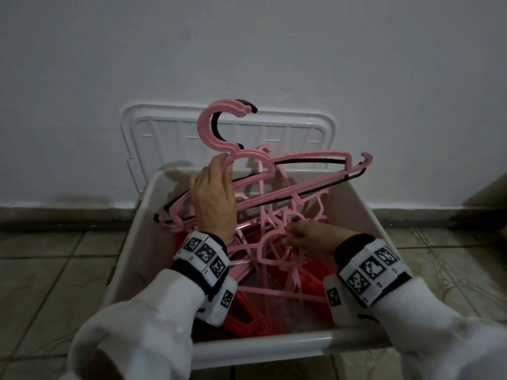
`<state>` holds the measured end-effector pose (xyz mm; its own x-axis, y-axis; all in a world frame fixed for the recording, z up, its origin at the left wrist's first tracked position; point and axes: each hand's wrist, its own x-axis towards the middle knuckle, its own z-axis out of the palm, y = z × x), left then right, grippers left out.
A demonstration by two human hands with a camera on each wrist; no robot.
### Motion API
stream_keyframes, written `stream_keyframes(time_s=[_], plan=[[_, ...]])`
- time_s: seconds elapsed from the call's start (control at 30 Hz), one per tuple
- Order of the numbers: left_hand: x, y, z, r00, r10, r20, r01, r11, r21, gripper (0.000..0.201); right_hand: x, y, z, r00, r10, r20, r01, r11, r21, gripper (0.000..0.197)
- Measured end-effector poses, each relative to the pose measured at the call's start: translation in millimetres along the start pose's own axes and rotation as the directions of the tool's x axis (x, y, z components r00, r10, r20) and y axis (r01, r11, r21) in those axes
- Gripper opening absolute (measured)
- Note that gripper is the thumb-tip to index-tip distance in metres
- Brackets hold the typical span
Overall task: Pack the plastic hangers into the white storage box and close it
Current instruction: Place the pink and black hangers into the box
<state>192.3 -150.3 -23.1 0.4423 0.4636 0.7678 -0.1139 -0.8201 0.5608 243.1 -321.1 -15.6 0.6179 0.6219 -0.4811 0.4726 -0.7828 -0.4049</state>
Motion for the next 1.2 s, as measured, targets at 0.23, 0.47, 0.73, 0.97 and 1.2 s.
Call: stream_keyframes(time_s=[0.23,0.47,0.73,0.97,1.2], plan=[[-2,3,-1,1.0,0.024,0.014,-0.023,0.999,-0.028,0.027,6,-2,3,0.986,-0.082,-0.147,0.08,0.997,-0.019,0.019],[-4,5,0,0.995,0.032,0.089,-0.028,0.998,-0.049,0.029,11,0,6,0.943,-0.125,-0.308,0.095,0.989,-0.111,0.037],[2,-3,-2,0.992,-0.125,0.004,0.124,0.982,-0.145,0.035,13,-1,7,0.969,-0.203,-0.14,0.201,0.979,-0.027,0.035],[3,-7,1,0.993,-0.121,0.013,0.122,0.981,-0.149,0.025,-5,-12,-7,0.946,-0.278,-0.169,0.287,0.957,0.033,0.037],[-3,-15,10,0.88,-0.141,0.453,0.205,0.974,-0.094,0.015,-11,-4,-26,0.694,-0.433,-0.575,0.346,0.901,-0.261,0.041]])
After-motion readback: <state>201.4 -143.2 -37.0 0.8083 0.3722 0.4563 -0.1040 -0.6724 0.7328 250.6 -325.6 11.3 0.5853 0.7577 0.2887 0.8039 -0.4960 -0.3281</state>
